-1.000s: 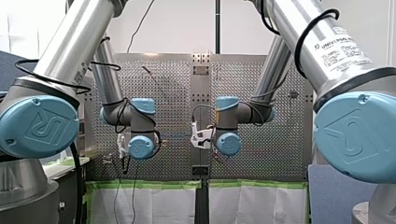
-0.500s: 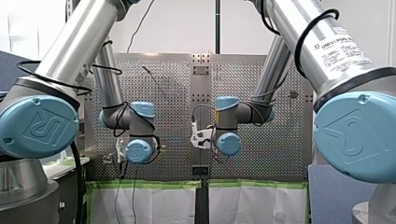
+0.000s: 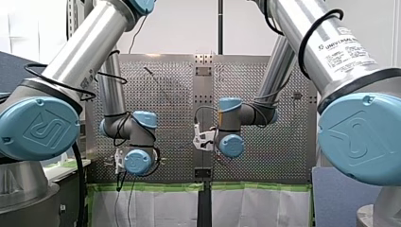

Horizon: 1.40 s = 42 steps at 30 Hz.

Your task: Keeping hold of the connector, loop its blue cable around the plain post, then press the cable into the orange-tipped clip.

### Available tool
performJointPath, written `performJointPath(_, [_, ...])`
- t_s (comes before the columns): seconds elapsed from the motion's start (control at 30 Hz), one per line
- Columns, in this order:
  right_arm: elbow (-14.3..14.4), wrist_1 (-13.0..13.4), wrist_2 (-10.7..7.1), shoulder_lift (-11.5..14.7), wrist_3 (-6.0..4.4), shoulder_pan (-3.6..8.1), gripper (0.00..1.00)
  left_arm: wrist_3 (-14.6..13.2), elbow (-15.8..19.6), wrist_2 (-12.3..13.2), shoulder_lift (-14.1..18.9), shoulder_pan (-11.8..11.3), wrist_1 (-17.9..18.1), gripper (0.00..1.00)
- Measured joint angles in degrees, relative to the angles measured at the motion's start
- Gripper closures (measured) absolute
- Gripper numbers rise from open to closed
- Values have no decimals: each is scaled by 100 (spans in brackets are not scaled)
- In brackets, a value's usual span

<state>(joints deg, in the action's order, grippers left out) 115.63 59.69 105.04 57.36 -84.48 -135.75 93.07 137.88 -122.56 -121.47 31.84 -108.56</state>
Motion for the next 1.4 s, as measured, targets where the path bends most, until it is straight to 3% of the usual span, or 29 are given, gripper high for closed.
performJointPath(0.2, [4, -34, -12, -34, -35, 4, 98, 0, 0, 0, -2, 0, 0, 100])
performJointPath(0.5, [9, -155, -26, -432, -332, 8, 98, 0, 0, 0, -2, 0, 0, 100])
performJointPath(0.77, [9, -158, -26, -826, -360, 9, 98, 0, 0, 0, -2, 0, 0, 100])
performJointPath(1.03, [15, -172, -14, -873, -374, 21, 98, 46, 44, 46, 44, -45, -46, 100])
performJointPath(1.13, [-17, -258, 74, -828, -460, 105, 98, 159, 92, 160, 157, -158, -160, 100])
performJointPath(1.3, [-71, -495, 298, -612, -697, 209, 98, 419, 112, 418, 416, -418, -417, 100])
performJointPath(1.4, [-86, -638, 285, -470, -839, 238, 98, 580, 113, 580, 578, -580, -578, 100])
